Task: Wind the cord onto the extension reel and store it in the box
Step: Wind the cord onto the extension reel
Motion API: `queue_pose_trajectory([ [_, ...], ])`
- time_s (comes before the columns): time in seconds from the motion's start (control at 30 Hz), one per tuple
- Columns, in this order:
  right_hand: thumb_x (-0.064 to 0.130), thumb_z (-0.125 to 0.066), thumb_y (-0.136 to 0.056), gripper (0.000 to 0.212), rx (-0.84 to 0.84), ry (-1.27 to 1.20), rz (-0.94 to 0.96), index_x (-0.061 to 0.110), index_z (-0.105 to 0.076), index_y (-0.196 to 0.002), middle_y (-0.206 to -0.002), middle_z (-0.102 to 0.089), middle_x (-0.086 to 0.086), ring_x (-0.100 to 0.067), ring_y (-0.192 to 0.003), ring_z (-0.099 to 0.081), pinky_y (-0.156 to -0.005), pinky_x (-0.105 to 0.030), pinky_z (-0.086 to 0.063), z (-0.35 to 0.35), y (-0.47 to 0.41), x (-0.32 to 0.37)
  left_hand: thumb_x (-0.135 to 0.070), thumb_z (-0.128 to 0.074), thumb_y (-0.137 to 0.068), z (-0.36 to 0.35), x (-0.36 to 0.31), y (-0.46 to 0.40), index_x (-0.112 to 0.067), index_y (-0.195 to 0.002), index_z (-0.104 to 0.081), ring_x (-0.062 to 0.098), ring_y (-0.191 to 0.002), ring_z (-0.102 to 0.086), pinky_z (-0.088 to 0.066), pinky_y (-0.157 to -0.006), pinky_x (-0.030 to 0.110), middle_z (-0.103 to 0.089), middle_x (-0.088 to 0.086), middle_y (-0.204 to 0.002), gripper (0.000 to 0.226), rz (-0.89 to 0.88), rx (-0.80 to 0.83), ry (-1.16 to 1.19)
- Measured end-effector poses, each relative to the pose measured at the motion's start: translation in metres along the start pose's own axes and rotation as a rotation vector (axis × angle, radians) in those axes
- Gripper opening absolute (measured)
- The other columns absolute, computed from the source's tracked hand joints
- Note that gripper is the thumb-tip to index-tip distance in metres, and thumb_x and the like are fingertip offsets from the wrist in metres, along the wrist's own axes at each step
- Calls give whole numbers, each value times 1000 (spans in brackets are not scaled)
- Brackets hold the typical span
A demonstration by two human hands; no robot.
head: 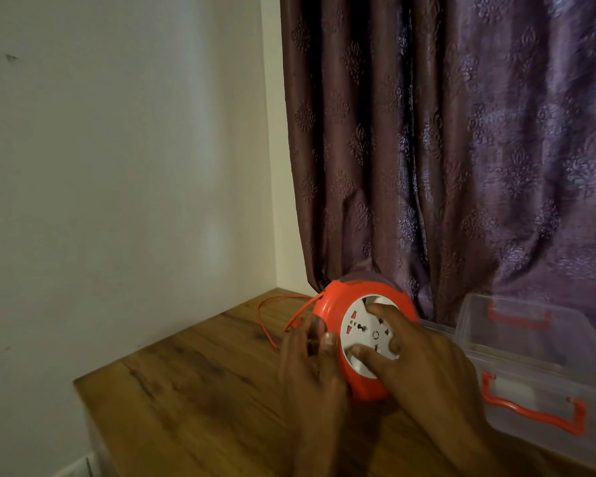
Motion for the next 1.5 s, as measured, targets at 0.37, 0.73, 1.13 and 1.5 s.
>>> queue_pose_trajectory([
  [0.37, 76, -24, -79, 69, 22, 264, 110, 46, -11, -139, -126, -52, 11, -13, -106, -56, -78, -31, -46, 0, 3, 13, -52, -47, -78, -1, 6, 0, -40, -107, -47, 0, -84, -54, -41, -69, 14, -56, -14, -104, 32, 26, -24, 16],
  [0.73, 38, -42, -94, 49, 273, 160, 406, 58, -14, -129, -151, -3, 20, -11, -134, -26, -103, -29, -37, -12, 4, 24, -49, -48, -82, 9, 18, -9, -31, -113, -54, 0, -79, -54, -40, -59, 14, -59, -7, -103, 36, 102, -89, 50],
  [1.13, 56, -2, -81, 66, 338, 257, 473, 39, -6, -145, -141, -35, 0, -25, -120, -44, -90, -45, -46, -19, 5, 23, -39, -50, -89, 9, 9, -6, -25, -123, -53, 3, -82, -52, -37, -60, 7, -61, -1, -118, 37, 51, -41, -19],
  [1.5, 56, -34, -93, 58, 367, 287, 488, 64, 17, -119, -157, -5, 8, -21, -135, -30, -102, -41, -39, -28, 4, 19, -52, -44, -75, 10, 9, -9, -22, -124, -54, 17, -91, -58, -52, -83, 36, -63, 5, -119, 58, 61, -29, -2],
])
Point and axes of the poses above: each hand's wrist, its own y-axis away from the middle knuckle, its own z-axis out of the back of the hand, x = y × z, the point moved 8 cm from there along -y, towards the middle knuckle
